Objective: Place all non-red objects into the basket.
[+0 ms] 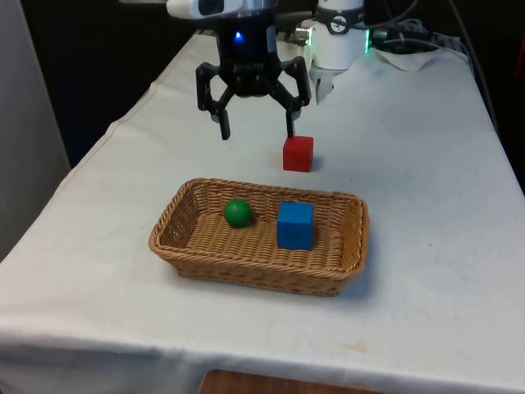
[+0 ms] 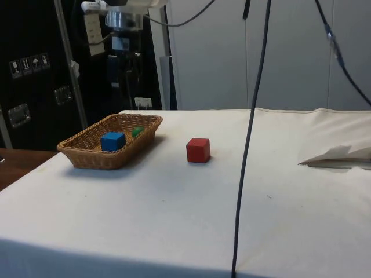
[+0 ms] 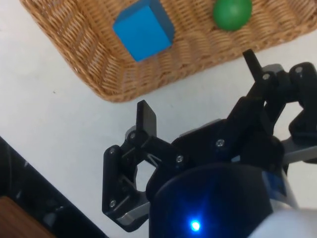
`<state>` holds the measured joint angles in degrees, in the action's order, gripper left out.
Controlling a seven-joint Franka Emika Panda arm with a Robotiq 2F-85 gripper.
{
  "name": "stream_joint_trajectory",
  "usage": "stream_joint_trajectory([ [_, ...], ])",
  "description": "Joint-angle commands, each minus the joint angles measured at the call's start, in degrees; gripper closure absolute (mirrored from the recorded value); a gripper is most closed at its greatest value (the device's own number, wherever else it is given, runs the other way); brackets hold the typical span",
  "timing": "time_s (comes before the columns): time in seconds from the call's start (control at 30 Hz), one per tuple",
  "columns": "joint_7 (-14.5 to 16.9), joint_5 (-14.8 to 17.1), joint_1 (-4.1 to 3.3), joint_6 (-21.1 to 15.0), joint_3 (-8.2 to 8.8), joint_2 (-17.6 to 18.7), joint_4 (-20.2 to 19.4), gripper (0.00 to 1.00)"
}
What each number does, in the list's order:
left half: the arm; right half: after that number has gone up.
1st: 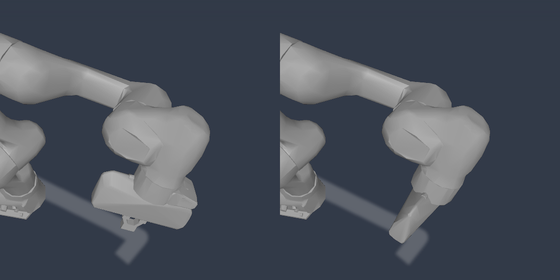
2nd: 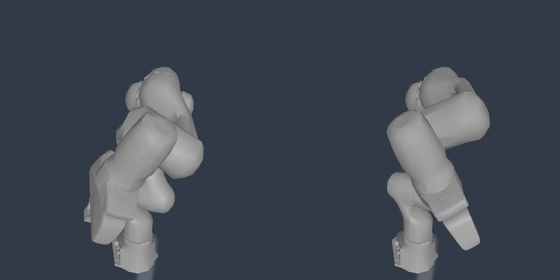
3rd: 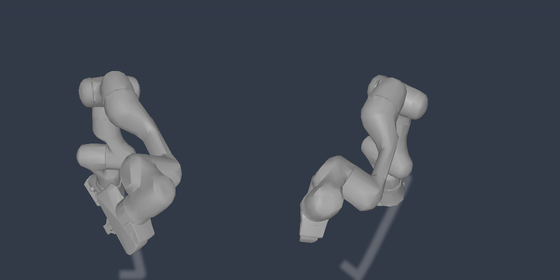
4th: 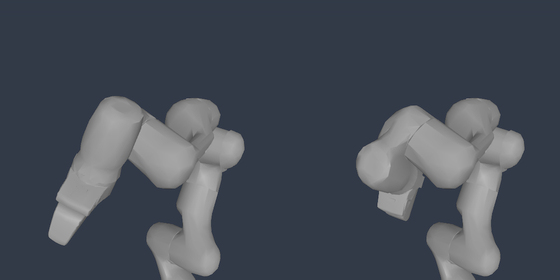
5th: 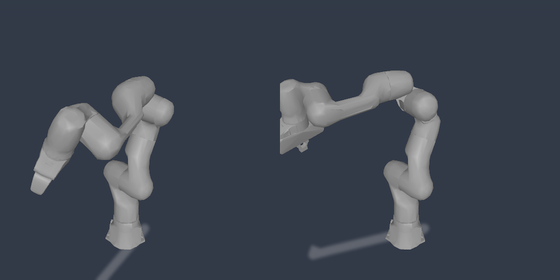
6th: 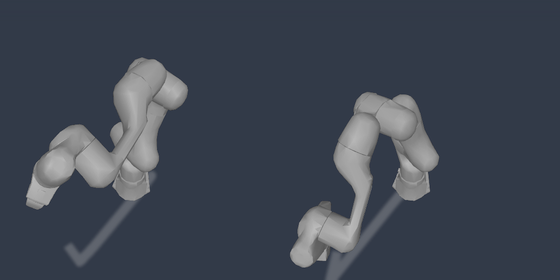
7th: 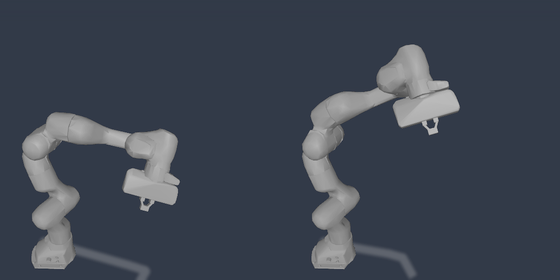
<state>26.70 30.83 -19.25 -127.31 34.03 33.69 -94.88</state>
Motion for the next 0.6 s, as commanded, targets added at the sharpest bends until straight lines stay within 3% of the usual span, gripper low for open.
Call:
stream_joint_trajectory([
  [0.0,-0.11,-1.26,-0.74,-0.74,0.46,-1.09,-1.26,0.00],
  [0.13,-0.11,-3.44,-1.15,-0.92,0.46,-2.69,-2.75,0.00],
  [0.17,0.06,-2.69,-0.46,-0.11,0.00,-2.12,-1.95,0.00],
  [0.2,-0.06,-4.58,-1.38,-0.92,0.52,-3.50,-3.50,0.00],
  [0.43,-0.29,-8.37,-2.12,-1.15,0.34,-5.84,-5.96,0.00],
  [0.47,0.06,-7.62,-1.32,-0.23,-0.17,-5.44,-5.16,0.00],
  [0.5,-0.34,-8.88,-2.18,-1.15,0.29,-6.19,-6.30,0.00],
  [0.57,-0.46,-10.37,-2.35,-1.26,0.00,-7.10,-7.33,0.00],
])
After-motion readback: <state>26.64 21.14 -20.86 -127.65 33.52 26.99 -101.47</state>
